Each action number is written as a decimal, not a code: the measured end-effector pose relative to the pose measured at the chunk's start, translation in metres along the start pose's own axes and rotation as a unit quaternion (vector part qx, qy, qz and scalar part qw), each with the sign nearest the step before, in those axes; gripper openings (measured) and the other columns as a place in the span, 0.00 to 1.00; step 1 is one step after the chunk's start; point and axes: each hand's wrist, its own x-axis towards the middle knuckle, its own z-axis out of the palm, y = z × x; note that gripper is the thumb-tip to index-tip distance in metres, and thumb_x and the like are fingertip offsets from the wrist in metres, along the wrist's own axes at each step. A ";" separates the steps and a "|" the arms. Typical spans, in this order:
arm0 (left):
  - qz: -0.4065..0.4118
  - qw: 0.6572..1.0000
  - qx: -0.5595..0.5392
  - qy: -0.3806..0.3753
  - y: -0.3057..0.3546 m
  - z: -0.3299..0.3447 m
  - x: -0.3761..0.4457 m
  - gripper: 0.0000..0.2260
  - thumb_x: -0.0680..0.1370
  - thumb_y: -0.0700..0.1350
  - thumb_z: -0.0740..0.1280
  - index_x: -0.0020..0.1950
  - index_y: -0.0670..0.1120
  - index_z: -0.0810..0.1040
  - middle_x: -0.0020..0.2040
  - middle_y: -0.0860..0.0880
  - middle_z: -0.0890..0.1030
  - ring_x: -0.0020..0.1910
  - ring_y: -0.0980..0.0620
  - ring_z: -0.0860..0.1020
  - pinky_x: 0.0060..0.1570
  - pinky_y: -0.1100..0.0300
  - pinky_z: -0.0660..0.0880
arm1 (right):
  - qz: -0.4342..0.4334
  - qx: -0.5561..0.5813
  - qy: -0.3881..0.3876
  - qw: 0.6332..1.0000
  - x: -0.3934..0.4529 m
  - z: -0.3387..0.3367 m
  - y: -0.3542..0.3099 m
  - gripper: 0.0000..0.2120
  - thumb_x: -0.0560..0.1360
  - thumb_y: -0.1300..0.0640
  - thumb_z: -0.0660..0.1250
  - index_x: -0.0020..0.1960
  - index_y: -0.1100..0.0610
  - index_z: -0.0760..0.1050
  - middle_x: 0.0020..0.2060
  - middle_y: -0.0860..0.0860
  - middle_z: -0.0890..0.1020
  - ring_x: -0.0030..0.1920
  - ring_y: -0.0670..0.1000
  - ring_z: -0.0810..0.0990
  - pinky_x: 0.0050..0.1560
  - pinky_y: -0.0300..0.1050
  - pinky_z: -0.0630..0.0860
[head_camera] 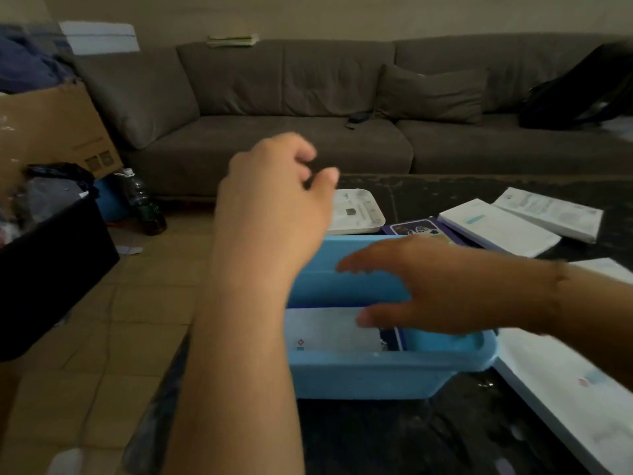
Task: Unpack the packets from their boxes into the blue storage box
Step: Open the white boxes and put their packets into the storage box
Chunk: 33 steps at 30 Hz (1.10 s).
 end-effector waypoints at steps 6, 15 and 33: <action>0.247 0.956 -0.156 -0.018 0.101 0.070 -0.059 0.03 0.79 0.44 0.67 0.48 0.46 0.80 0.40 0.53 0.79 0.39 0.59 0.76 0.40 0.62 0.76 | 0.105 0.154 0.275 0.943 -0.100 -0.005 0.058 0.06 0.71 0.47 0.69 0.44 0.37 0.73 0.40 0.32 0.82 0.44 0.34 0.81 0.39 0.26 0.74; 0.440 0.837 0.038 -0.323 0.103 0.168 -0.180 0.17 0.74 0.57 0.70 0.59 0.50 0.77 0.54 0.49 0.80 0.50 0.48 0.78 0.41 0.53 0.81 | 0.302 0.216 0.433 0.821 -0.186 0.062 0.130 0.08 0.74 0.57 0.71 0.50 0.47 0.79 0.46 0.41 0.82 0.48 0.37 0.79 0.45 0.31 0.72; 0.513 0.786 0.050 -0.340 0.074 0.192 -0.172 0.15 0.79 0.60 0.63 0.56 0.52 0.79 0.55 0.53 0.81 0.51 0.53 0.77 0.49 0.56 0.76 | 0.204 0.155 0.449 0.856 -0.246 0.125 0.155 0.11 0.71 0.47 0.64 0.48 0.50 0.82 0.38 0.40 0.82 0.43 0.37 0.81 0.42 0.27 0.76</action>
